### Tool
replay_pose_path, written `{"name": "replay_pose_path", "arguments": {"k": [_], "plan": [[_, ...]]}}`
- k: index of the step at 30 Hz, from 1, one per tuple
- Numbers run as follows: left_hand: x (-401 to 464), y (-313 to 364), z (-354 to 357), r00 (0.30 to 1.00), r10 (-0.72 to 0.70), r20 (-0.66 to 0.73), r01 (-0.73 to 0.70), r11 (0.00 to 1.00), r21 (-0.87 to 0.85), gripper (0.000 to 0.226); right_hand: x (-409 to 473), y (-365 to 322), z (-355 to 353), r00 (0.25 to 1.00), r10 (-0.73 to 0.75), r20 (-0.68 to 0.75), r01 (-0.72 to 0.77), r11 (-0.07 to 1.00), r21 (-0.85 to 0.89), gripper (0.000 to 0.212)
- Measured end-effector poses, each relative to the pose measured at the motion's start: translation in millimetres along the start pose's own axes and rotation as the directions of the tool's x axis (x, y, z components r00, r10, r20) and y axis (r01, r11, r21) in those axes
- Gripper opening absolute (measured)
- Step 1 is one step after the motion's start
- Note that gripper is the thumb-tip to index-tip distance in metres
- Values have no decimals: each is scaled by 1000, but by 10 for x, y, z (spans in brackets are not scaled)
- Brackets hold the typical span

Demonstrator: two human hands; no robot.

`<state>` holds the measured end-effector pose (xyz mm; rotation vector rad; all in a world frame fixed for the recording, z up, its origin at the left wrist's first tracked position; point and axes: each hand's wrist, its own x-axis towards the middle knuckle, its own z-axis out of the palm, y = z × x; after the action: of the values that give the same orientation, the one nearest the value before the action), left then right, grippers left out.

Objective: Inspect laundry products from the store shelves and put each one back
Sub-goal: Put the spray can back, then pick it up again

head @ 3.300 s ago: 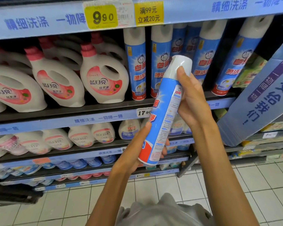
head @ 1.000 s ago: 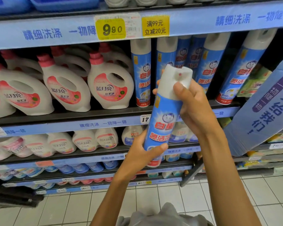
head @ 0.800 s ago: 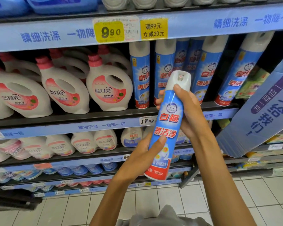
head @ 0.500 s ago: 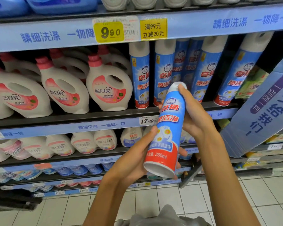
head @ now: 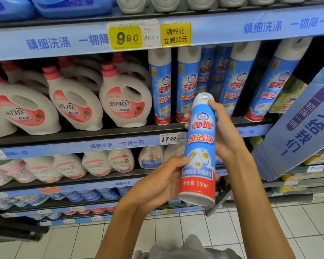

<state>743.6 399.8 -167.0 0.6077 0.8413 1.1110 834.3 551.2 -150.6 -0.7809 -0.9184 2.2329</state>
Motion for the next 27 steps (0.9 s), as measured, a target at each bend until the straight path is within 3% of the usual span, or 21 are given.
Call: {"name": "replay_pose_path", "arguments": {"k": [3,6,8,12,16,20,23,27], "plan": [[101,-86,16,995,-10,-99,20,994,104,53,-3,-13,-5,994,-104,31,106,992,-75,43],[178,-166,-12,983,60,-176,8,932,361,53,-20,-24,-25,974,-219,59,226,959,-169,39],[248,-203,-56,970,111,-218,-6,901,433,50,-27,-40,-57,960,-271,77,281,926,-251,33],[497,-201,-111,913,245,-326,-47,858,512,22,-31,-69,-115,924,-374,84,360,771,-526,28],[775,-118,-85,881,330,-340,-88,818,568,20,5,-149,-122,820,-573,5,469,666,-579,42],[1047,36,-95,740,512,-435,-69,702,709,42,116,-300,-9,662,-744,-92,553,568,-610,46],[1128,115,-55,647,623,-441,-133,661,739,56,213,-382,70,590,-795,-143,578,540,-612,55],[1208,96,-67,603,695,-392,-209,612,763,61,298,-498,137,533,-832,-155,601,501,-623,58]]}}
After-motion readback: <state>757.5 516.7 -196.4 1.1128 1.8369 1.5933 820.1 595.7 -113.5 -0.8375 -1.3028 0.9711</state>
